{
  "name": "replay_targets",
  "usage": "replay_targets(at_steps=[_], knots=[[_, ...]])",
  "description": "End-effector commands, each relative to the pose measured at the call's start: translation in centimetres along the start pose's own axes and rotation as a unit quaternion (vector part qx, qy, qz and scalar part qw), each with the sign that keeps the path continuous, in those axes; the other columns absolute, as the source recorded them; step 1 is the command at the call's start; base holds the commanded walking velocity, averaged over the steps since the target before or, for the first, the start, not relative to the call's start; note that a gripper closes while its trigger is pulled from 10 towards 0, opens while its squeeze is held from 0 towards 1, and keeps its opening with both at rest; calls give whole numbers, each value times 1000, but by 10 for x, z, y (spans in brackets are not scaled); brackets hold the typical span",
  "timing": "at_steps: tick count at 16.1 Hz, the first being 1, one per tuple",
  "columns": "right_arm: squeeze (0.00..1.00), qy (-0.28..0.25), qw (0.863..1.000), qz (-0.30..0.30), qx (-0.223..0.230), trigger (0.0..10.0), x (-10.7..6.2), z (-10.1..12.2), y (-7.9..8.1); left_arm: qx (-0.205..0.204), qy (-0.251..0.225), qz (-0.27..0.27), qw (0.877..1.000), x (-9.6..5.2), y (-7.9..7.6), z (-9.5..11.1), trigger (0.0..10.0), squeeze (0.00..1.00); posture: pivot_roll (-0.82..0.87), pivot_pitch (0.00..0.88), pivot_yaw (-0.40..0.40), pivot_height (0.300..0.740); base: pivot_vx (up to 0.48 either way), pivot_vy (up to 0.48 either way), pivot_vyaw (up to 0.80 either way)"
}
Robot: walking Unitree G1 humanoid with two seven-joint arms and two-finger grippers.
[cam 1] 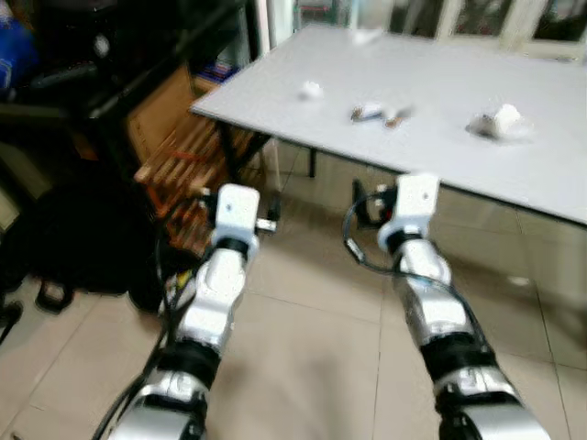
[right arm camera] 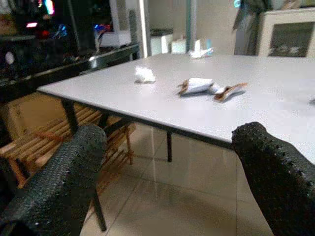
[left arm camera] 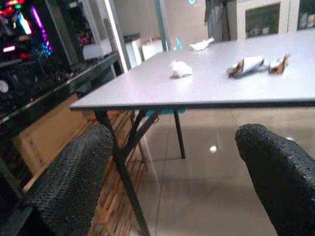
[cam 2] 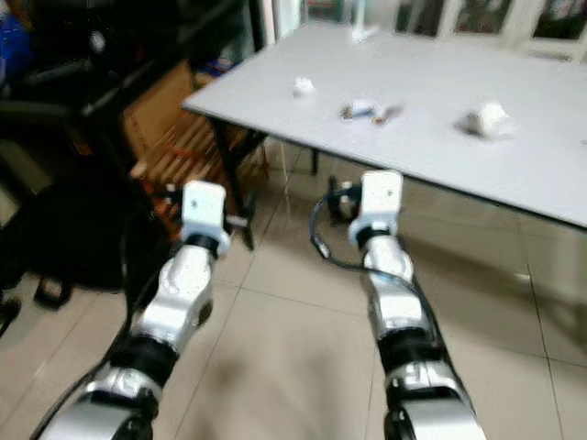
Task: Picking trash to rubbish bin
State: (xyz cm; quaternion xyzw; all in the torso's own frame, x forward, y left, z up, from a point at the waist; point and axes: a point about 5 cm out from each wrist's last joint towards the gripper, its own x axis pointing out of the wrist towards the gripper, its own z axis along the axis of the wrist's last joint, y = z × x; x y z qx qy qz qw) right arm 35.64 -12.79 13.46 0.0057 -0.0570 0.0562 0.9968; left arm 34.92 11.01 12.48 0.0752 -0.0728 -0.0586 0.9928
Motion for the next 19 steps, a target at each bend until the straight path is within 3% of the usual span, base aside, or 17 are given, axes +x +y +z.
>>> replay_targets(at_steps=[1,19], knots=[[0,2,1000,-7,3,10000,0,0,-4,1,-1,-2,1000,2,-3,2,10000,0,-51,59,71,740,326,0,0],[0,4,1000,-3,6,10000,-1,-2,-1,3,0,-4,1000,1,-2,1,10000,0,-51,53,74,740,331,0,-30]])
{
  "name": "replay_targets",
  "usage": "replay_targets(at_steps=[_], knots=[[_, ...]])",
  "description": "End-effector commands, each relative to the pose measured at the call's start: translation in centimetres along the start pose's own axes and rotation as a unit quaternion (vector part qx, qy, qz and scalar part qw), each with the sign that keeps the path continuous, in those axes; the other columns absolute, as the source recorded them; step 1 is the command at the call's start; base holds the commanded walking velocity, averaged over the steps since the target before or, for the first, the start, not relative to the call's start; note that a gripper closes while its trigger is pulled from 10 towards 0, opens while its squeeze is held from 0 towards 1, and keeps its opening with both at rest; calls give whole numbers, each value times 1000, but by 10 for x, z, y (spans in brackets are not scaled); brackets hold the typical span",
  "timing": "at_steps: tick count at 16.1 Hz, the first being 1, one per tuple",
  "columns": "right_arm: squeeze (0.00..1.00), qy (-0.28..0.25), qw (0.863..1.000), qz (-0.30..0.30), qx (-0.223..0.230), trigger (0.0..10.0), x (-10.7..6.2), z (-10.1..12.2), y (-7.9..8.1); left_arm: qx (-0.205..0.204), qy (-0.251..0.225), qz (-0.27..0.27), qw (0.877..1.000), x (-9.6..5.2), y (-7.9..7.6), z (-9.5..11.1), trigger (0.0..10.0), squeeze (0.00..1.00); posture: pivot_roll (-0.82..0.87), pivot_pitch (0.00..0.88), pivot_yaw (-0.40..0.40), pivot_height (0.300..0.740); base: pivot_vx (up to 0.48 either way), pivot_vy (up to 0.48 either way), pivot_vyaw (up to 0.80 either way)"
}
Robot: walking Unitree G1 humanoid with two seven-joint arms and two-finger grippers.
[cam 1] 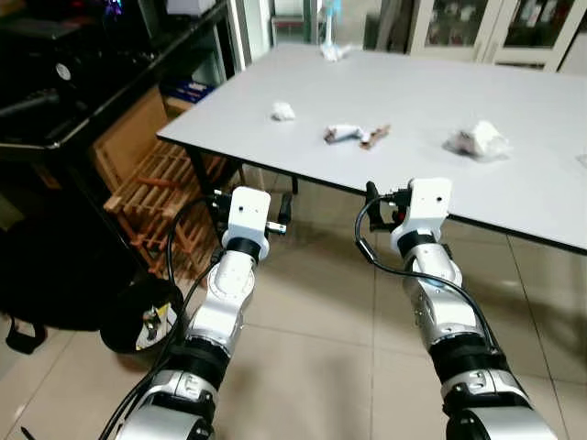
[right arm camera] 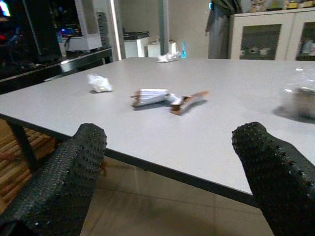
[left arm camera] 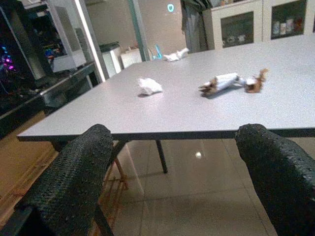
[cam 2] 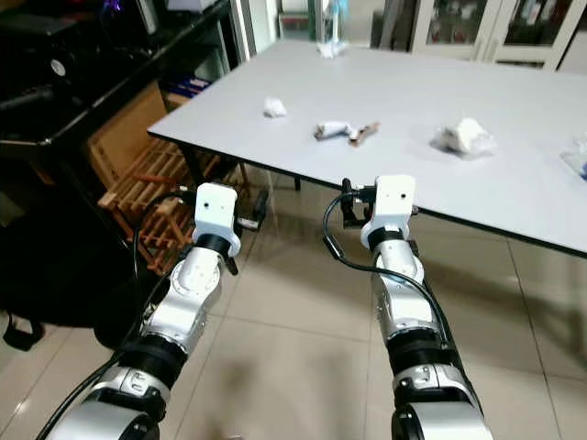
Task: Picking trash to rubbish bin
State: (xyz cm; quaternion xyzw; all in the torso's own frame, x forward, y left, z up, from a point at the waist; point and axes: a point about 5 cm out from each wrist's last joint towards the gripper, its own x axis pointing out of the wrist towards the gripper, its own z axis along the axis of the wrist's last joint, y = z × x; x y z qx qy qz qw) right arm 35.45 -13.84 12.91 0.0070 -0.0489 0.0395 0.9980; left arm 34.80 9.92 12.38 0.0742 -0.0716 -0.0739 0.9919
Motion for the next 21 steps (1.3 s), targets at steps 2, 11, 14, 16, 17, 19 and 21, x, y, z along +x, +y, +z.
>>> replay_targets(at_steps=[2,11,14,16,17,19,21], knots=[[0,-5,1000,15,4,10000,2,3,10,5,0,11,1000,1,8,1,10000,0,-50,53,74,740,330,0,-291],[0,-6,1000,17,0,10000,2,3,11,5,-1,10,1000,2,8,2,10000,0,-52,55,73,740,331,0,0],[0,-5,1000,18,1,10000,2,3,11,6,-1,11,1000,2,9,2,10000,0,-49,58,72,740,333,0,0],[0,-5,1000,20,1,10000,2,3,12,7,-2,12,1000,2,10,3,10000,0,-49,59,73,740,328,0,0],[0,-5,1000,20,1,10000,2,3,12,7,-3,13,1000,3,10,3,10000,0,-50,59,73,740,334,0,0],[0,-5,1000,20,1,10000,2,3,12,7,-4,13,1000,3,10,3,10000,0,-50,59,73,740,332,0,0],[0,-5,1000,20,1,10000,2,3,12,7,-4,13,1000,3,10,4,10000,0,-51,59,74,740,334,0,0]])
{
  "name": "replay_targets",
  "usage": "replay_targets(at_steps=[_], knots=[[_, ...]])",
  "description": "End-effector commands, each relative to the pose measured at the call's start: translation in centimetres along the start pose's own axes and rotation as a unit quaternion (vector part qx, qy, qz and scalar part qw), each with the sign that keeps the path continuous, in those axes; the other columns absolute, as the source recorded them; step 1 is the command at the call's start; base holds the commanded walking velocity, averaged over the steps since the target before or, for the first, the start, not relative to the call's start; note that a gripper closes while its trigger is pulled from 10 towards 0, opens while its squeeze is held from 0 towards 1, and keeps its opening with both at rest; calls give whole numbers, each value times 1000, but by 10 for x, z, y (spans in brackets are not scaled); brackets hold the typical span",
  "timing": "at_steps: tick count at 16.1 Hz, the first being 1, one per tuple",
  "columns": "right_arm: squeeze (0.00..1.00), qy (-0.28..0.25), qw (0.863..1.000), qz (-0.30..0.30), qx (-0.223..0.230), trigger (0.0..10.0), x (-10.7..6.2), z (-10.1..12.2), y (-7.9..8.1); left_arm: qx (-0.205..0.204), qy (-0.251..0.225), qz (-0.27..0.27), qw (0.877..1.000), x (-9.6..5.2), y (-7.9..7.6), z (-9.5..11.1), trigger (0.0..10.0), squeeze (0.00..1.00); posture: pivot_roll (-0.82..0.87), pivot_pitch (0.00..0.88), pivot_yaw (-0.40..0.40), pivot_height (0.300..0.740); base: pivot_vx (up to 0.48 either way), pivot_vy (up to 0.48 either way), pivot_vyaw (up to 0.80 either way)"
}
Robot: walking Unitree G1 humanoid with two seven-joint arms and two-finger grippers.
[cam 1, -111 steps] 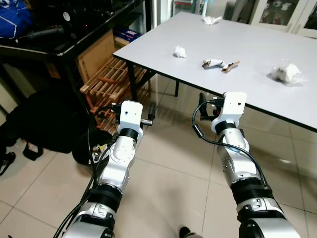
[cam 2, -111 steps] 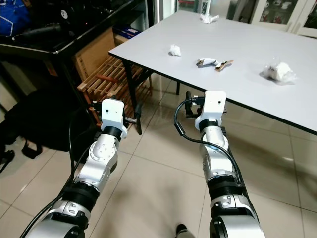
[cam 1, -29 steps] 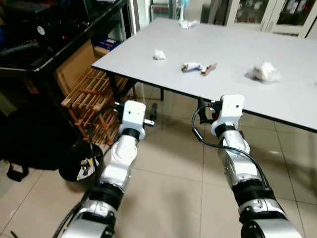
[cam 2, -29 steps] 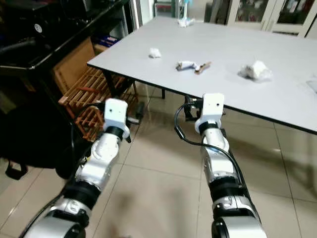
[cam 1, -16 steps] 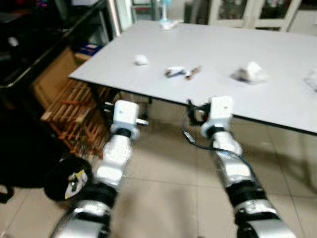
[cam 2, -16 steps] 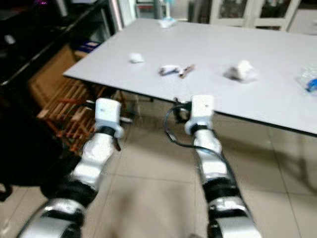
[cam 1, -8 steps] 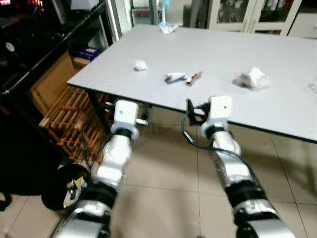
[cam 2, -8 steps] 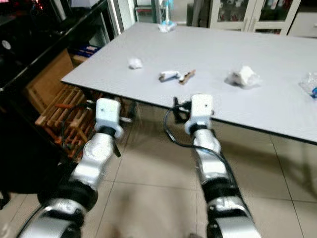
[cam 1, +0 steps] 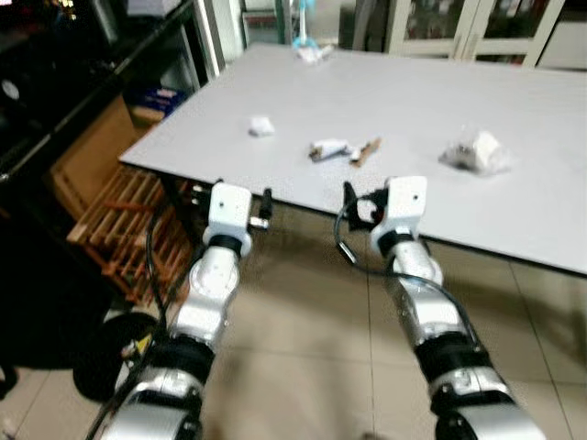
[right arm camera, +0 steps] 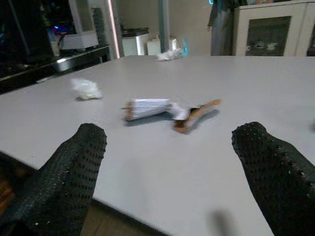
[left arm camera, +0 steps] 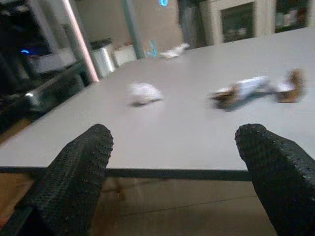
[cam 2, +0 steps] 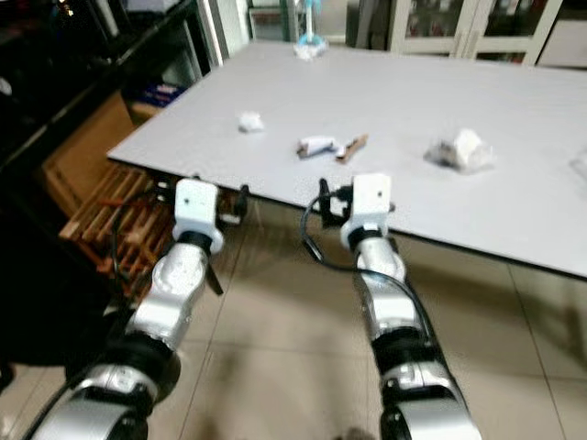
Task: Picking trash to rubbish bin
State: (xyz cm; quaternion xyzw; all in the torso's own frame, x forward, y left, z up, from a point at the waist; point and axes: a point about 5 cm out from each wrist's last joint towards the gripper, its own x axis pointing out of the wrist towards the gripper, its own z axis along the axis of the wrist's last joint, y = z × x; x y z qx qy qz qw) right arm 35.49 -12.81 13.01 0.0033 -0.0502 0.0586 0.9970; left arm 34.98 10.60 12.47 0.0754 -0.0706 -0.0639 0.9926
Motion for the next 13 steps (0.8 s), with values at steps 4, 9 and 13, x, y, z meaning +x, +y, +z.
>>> replay_targets(at_steps=[4,9,13], knots=[[0,-5,1000,1,5,10000,1,3,2,5,-6,3,1000,2,3,4,10000,0,-48,60,71,740,334,0,0],[0,1,1000,-1,9,10000,1,2,0,4,-5,0,1000,2,2,4,10000,0,-50,64,71,740,334,0,-193],[0,-2,1000,-1,7,10000,1,2,0,4,-5,0,1000,2,2,4,10000,0,-49,65,71,740,331,0,-530]])
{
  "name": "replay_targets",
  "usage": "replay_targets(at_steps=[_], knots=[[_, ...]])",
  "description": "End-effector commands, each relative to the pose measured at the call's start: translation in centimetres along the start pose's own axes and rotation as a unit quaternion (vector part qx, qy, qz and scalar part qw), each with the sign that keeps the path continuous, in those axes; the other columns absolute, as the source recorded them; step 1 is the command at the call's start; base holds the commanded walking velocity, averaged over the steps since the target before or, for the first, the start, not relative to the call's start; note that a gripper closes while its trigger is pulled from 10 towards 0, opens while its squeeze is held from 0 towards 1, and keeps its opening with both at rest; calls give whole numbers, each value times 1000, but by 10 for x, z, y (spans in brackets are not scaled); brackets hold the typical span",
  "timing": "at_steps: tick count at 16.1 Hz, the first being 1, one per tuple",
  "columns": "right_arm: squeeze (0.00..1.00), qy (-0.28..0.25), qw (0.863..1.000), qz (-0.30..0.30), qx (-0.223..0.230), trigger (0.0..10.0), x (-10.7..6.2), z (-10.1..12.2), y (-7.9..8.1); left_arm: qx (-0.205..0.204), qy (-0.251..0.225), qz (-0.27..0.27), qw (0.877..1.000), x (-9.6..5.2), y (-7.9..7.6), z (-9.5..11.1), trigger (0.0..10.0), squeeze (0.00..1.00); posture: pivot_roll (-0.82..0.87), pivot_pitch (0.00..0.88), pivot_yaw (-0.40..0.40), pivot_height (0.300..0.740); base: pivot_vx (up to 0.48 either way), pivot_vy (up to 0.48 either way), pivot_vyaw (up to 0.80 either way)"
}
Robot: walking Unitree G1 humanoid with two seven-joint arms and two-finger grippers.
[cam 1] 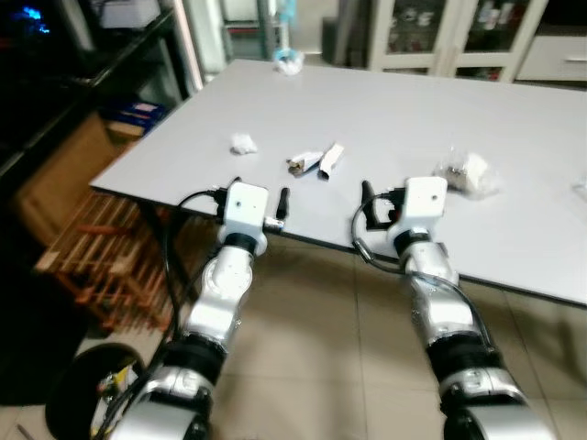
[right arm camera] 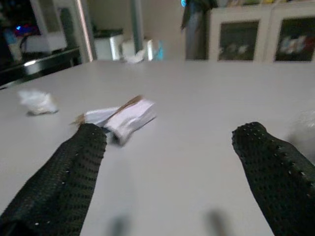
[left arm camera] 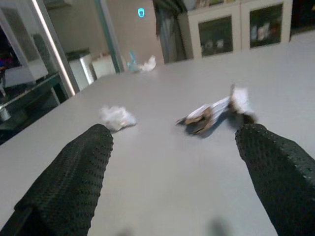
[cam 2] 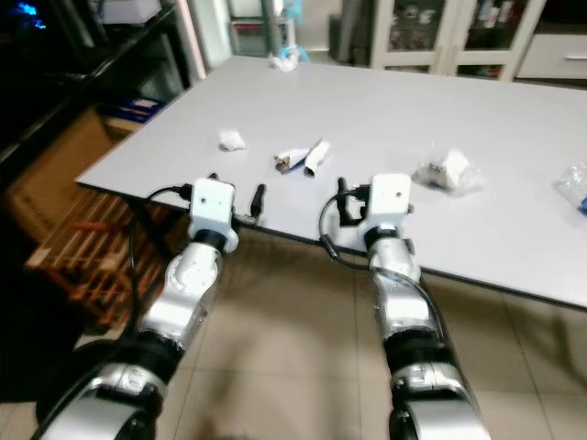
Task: Picking trash to rubbish bin
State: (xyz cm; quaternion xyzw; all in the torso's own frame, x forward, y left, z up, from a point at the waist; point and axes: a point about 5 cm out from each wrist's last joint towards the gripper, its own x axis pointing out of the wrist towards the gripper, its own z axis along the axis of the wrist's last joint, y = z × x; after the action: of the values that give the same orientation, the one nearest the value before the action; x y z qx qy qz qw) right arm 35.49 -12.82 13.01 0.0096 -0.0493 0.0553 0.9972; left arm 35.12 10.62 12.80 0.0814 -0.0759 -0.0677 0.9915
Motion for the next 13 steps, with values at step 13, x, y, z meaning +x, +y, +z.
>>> replay_targets(at_steps=[13], knots=[[0,-4,1000,4,0,10000,0,1,2,1,-4,4,1000,3,4,4,10000,0,-54,51,79,740,333,0,0]])
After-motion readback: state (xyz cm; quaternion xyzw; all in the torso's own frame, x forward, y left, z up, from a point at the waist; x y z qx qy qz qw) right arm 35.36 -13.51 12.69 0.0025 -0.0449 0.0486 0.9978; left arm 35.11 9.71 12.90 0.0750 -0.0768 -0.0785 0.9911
